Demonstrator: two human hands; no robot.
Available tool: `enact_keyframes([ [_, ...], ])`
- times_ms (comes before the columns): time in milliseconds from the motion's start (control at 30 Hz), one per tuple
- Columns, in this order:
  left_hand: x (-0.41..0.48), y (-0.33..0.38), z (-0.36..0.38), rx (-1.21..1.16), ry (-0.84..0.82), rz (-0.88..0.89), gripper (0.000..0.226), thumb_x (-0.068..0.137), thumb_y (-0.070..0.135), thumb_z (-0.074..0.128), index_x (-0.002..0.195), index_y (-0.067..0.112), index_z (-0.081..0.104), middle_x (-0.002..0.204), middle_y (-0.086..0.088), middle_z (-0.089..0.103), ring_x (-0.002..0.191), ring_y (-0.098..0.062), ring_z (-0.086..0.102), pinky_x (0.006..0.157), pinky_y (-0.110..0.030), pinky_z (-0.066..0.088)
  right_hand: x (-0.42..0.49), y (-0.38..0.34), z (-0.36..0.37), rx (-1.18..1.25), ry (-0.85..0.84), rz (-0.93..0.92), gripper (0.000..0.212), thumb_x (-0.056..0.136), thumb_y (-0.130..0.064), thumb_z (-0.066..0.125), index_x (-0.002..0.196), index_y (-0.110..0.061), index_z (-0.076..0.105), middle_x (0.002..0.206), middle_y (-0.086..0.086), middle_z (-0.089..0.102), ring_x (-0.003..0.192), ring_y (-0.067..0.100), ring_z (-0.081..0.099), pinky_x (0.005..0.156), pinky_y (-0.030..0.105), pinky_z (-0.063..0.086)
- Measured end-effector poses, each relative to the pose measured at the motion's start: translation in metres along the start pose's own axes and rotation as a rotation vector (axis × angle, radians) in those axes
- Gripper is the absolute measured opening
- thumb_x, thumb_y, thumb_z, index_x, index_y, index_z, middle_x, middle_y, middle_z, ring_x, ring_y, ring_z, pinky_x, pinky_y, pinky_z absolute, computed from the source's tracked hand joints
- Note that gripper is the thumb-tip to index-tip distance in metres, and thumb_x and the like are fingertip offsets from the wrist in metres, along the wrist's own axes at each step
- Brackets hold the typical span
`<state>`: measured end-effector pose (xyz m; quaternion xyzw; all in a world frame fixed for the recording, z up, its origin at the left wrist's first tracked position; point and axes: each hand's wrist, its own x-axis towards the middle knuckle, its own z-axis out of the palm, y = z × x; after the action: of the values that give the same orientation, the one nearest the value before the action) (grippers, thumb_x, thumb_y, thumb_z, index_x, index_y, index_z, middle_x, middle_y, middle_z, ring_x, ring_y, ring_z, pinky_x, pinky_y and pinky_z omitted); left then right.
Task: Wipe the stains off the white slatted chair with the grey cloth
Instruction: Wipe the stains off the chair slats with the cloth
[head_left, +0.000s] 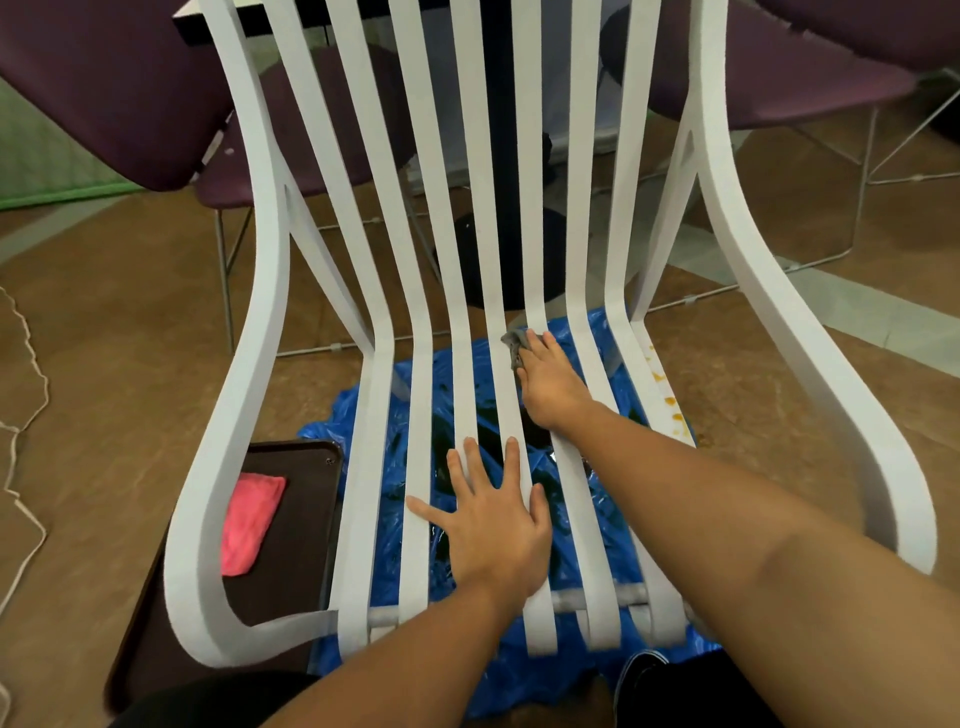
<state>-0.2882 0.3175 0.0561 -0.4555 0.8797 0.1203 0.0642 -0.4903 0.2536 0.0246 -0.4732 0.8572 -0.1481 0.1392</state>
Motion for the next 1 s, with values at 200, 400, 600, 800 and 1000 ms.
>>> enact_keyframes([
  [200,0.002,-0.001,0.003,-0.006,-0.011,-0.002,0.063,0.101,0.06,0.011,0.157,0.044,-0.013,0.168,-0.008,-0.016,0.153,-0.033,-0.019,0.103,-0.082,-0.011,0.031,0.001,-0.001,0.093,-0.08,0.144,0.077,0.099,-0.006,0.042,0.161,-0.024,0.0,0.166,-0.011,-0.016,0.146,0.041,0.023,0.115,0.046,0.035],
  [400,0.003,-0.001,0.003,0.003,-0.009,-0.002,0.063,0.101,0.06,0.01,0.157,0.043,-0.012,0.168,-0.008,-0.014,0.154,-0.033,-0.017,0.103,-0.082,-0.009,0.026,-0.004,-0.001,0.1,-0.056,0.245,0.091,0.093,0.003,0.047,0.159,-0.018,-0.013,0.164,-0.002,-0.026,0.082,0.024,0.06,0.071,0.035,0.054],
  [600,0.001,-0.001,0.002,0.003,-0.011,-0.006,0.063,0.101,0.059,0.01,0.158,0.041,-0.013,0.168,-0.008,-0.014,0.154,-0.032,-0.016,0.104,-0.083,-0.007,-0.014,-0.017,0.001,0.106,-0.019,0.38,0.083,0.103,-0.021,0.047,0.157,-0.009,-0.015,0.145,0.025,0.03,0.106,0.031,0.06,0.082,0.036,0.05],
  [800,0.0,-0.001,-0.002,-0.007,-0.023,-0.008,0.063,0.102,0.058,0.011,0.158,0.04,-0.011,0.168,-0.007,-0.014,0.154,-0.031,-0.016,0.104,-0.083,-0.005,-0.074,-0.028,0.009,0.144,0.002,0.461,0.071,0.107,-0.039,0.032,0.158,-0.007,-0.005,0.134,0.024,0.046,0.102,0.031,0.061,0.078,0.036,0.049],
  [1000,-0.005,0.001,-0.007,-0.013,-0.027,-0.012,0.062,0.103,0.057,0.011,0.16,0.038,-0.005,0.169,-0.007,-0.01,0.155,-0.031,-0.013,0.104,-0.084,-0.004,-0.141,-0.034,0.002,0.437,0.009,0.511,0.036,0.107,-0.04,0.03,0.123,-0.01,0.041,0.109,0.014,0.062,0.087,0.026,0.058,0.073,0.035,0.043],
])
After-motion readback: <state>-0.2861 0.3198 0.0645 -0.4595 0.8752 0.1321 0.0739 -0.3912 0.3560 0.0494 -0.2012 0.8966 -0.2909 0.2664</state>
